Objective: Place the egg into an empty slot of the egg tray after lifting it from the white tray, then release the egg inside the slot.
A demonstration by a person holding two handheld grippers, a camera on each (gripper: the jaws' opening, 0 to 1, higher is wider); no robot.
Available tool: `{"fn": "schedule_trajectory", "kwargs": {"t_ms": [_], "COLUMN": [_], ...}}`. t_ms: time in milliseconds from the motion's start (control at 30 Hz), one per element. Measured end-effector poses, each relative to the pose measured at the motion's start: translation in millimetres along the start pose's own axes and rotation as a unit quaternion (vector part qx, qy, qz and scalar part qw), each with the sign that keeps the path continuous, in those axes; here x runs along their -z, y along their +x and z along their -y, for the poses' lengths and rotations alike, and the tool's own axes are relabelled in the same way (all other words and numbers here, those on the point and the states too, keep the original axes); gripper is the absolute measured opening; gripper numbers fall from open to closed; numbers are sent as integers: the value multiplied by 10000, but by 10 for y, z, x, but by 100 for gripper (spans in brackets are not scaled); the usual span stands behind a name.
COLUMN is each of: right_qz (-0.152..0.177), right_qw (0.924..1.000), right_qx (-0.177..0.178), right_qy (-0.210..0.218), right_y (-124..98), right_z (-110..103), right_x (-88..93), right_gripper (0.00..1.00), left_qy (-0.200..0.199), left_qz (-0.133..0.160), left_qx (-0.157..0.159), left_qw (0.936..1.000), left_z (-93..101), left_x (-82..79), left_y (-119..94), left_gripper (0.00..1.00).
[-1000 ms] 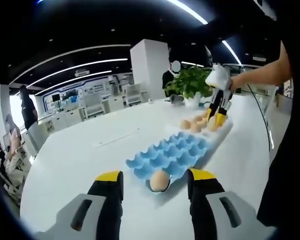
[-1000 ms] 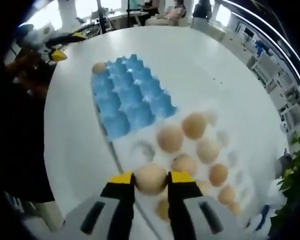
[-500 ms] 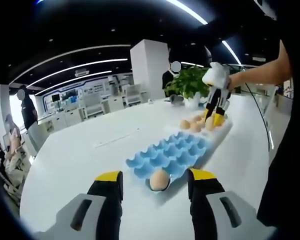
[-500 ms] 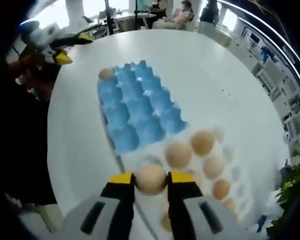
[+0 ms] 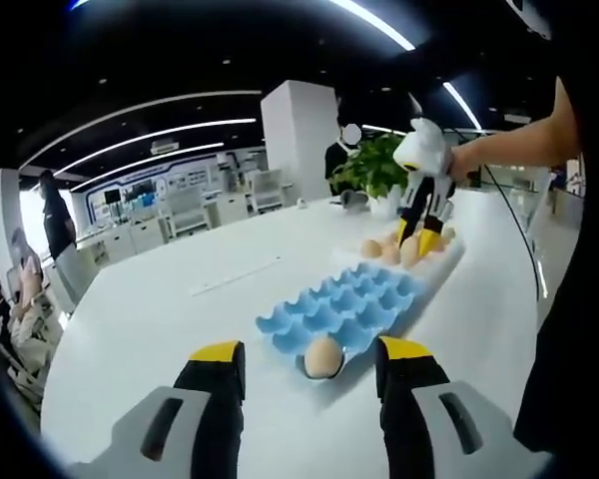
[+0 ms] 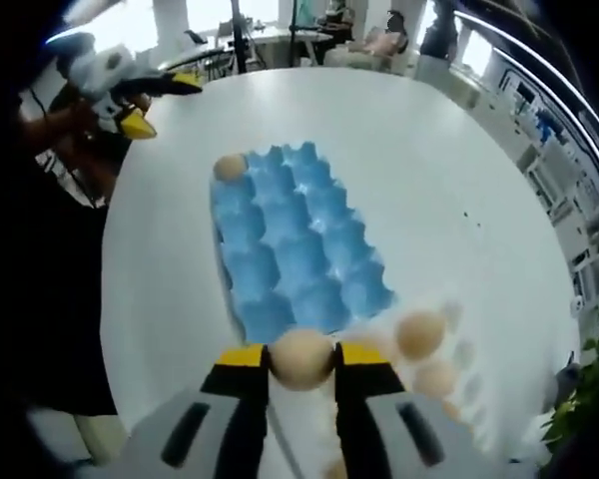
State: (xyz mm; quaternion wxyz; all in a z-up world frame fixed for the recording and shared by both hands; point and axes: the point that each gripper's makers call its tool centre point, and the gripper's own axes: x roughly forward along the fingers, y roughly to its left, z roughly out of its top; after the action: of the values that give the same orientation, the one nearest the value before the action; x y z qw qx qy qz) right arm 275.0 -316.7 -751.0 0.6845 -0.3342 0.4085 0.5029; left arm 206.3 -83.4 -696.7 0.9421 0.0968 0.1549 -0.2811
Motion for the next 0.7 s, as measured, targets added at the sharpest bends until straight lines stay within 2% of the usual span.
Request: {"fn": "schedule_trajectory", "kwargs": {"t_ms": [333,700], "right_qz": [129,117], "right_qw": [9996,9977], "right_qx": [-125,-370], "right_qy": [-226,-553], "right_y": [87,236], "right_z": [-93,-271], "right_x": [-294,-552], "right_gripper": [25,25], "left_qy": [10,-3], "left_qz": [14,5], "left_qx": [10,-15], "left_qw": [10000,10000], "left_z": [-30,-79], "left_x": [8,73], "left_y": [-30,-75], "left_gripper": [53,53]}}
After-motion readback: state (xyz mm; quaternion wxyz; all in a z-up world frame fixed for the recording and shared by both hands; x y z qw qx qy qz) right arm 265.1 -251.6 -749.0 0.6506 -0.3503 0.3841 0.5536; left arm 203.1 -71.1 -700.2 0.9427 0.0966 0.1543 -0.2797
